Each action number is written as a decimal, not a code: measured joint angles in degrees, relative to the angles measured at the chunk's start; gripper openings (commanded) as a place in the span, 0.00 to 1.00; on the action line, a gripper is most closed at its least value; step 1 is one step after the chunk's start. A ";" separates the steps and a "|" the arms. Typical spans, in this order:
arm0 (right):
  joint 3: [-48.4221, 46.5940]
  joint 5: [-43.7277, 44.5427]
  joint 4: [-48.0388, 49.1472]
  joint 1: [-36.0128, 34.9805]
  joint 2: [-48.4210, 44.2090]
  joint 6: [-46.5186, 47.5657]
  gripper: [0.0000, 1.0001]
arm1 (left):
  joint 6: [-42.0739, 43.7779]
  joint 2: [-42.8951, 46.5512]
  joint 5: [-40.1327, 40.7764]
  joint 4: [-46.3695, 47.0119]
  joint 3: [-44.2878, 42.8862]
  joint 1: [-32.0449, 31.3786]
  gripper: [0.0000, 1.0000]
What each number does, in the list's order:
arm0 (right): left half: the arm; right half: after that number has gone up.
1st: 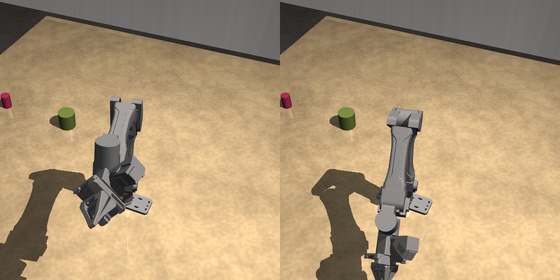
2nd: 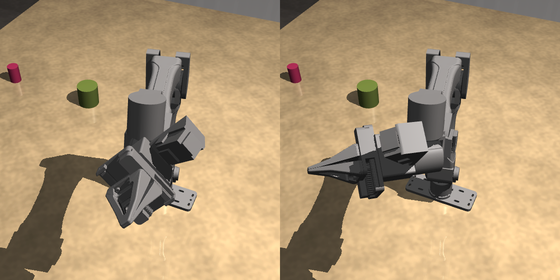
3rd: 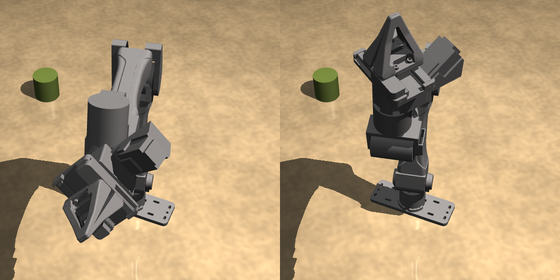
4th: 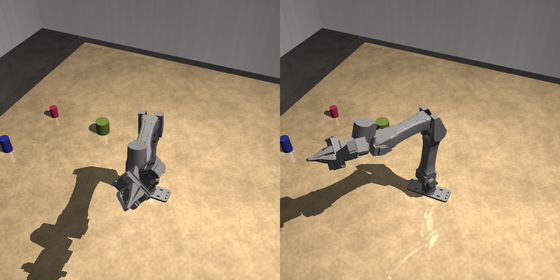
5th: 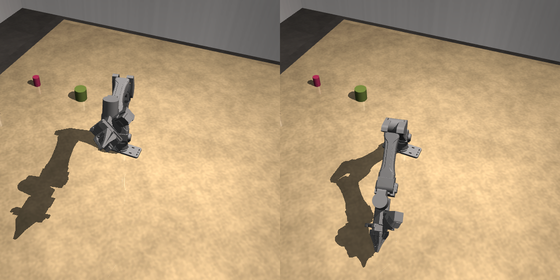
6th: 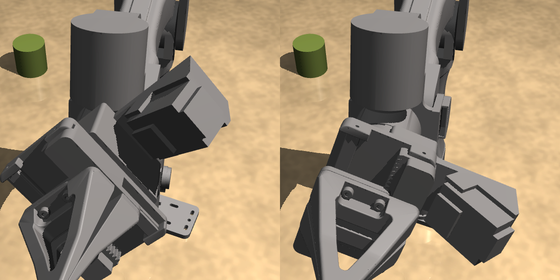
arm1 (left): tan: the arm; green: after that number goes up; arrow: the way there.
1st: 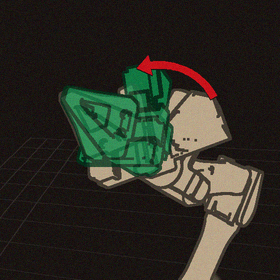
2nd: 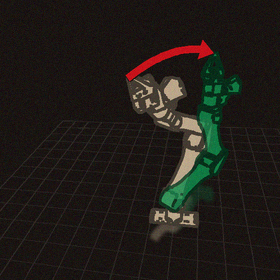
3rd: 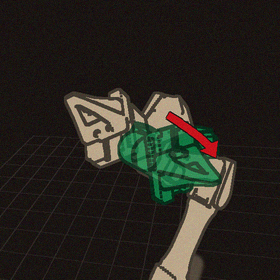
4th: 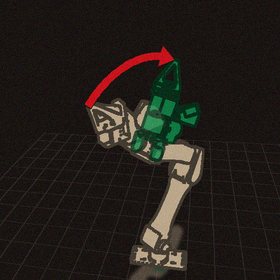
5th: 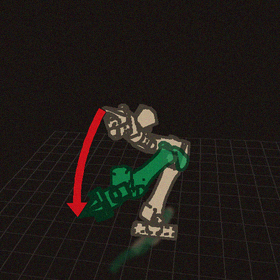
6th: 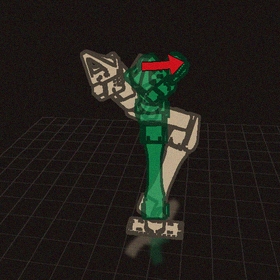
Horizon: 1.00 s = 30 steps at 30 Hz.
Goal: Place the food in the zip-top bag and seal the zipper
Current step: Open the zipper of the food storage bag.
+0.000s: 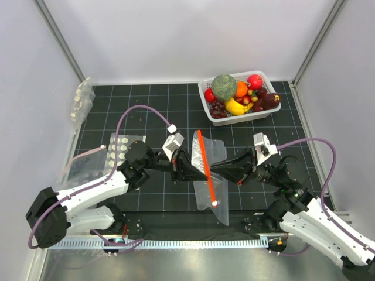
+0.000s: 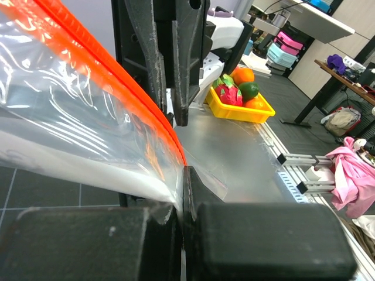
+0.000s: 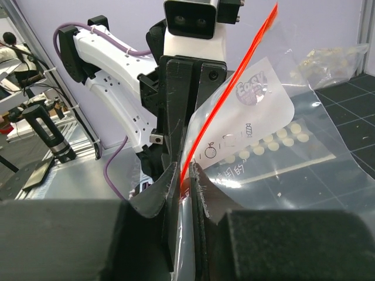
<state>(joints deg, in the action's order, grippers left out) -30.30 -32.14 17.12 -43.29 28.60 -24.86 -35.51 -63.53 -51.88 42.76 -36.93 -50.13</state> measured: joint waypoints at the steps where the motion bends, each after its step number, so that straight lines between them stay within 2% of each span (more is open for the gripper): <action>1: 0.00 -0.04 0.00 0.00 0.24 -0.04 0.18 | 0.02 0.00 -0.02 -0.02 0.00 -0.07 0.00; 11: 0.00 -1.40 0.55 0.02 2.19 -0.72 0.19 | 0.20 0.00 -0.07 -0.20 0.00 -0.11 0.00; 25: -0.09 -4.48 1.60 0.00 5.62 -1.27 0.14 | 1.66 -0.50 0.87 -3.72 -0.04 -0.11 0.00; 30: -0.22 -4.44 1.29 0.00 6.05 -1.31 0.29 | 1.73 -0.50 0.87 -4.11 -0.02 -0.11 0.00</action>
<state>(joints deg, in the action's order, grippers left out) -30.52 -36.58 18.41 -43.29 34.65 -26.17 -33.78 -64.03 -51.00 38.65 -36.95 -50.24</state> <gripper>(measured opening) 0.248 0.010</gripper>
